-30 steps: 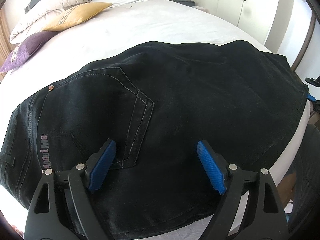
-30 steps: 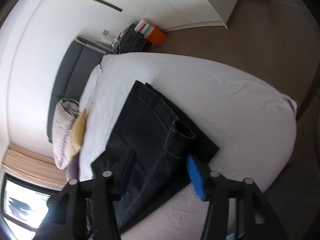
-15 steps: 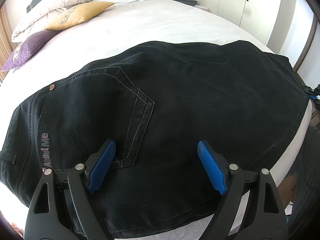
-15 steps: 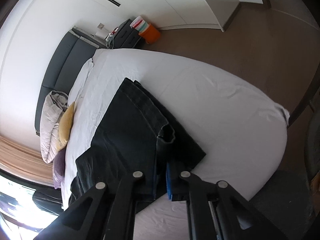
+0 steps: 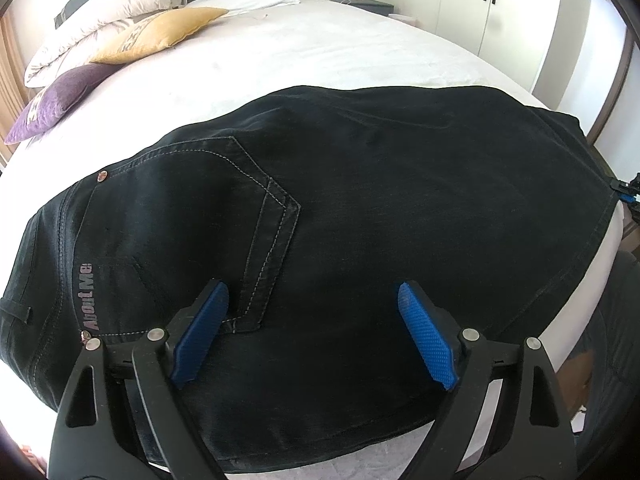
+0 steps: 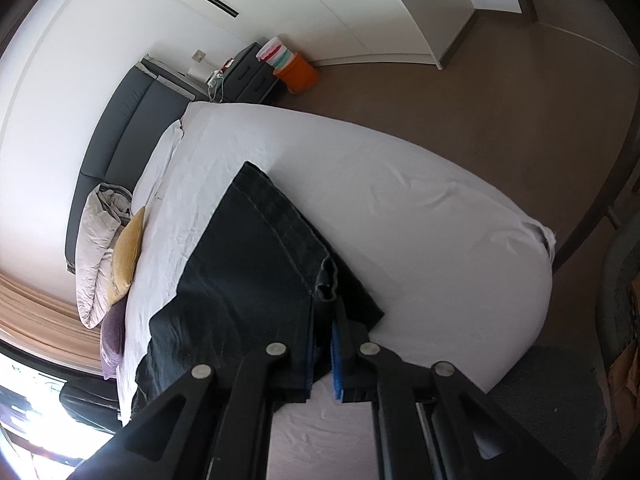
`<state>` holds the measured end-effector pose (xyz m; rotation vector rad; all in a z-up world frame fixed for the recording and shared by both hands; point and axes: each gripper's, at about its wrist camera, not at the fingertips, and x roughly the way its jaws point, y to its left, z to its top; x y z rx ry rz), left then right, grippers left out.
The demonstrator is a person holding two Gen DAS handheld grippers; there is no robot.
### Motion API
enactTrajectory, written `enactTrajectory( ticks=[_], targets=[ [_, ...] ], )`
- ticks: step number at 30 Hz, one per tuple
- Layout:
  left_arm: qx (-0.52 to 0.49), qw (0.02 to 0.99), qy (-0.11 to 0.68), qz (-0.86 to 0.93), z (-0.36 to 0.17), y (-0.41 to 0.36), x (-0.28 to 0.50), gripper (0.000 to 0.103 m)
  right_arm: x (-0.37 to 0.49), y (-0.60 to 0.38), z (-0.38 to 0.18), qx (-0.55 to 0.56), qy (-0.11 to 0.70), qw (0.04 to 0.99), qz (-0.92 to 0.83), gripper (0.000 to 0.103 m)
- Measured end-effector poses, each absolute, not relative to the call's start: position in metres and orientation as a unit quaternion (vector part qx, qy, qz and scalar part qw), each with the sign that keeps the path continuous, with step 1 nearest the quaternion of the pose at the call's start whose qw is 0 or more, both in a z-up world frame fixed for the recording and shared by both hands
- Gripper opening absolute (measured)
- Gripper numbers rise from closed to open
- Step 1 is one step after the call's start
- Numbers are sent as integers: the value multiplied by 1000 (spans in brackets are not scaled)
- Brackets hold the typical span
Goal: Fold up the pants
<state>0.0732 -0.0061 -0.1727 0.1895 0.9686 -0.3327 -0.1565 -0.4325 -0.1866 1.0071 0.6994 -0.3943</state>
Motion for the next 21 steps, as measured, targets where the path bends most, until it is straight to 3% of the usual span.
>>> enactTrajectory(
  ticks=[10, 11, 12, 14, 21],
  targets=[
    [80, 879, 444, -155, -177, -6, 59, 94, -162, -438, -186, 474, 336, 795, -172, 6],
    [79, 879, 444, -155, -176, -6, 58, 94, -161, -435, -179, 457, 346, 799, -180, 9],
    [77, 878, 446, -156, -174, -5, 57, 94, -161, -432, -171, 433, 357, 804, -196, 21],
    [69, 875, 452, -160, -168, -5, 55, 94, -163, -424, -151, 387, 368, 814, -229, 32],
    [52, 895, 411, -165, -140, 5, 47, 94, -155, -418, -101, 361, 328, 844, -224, 36]
  ],
)
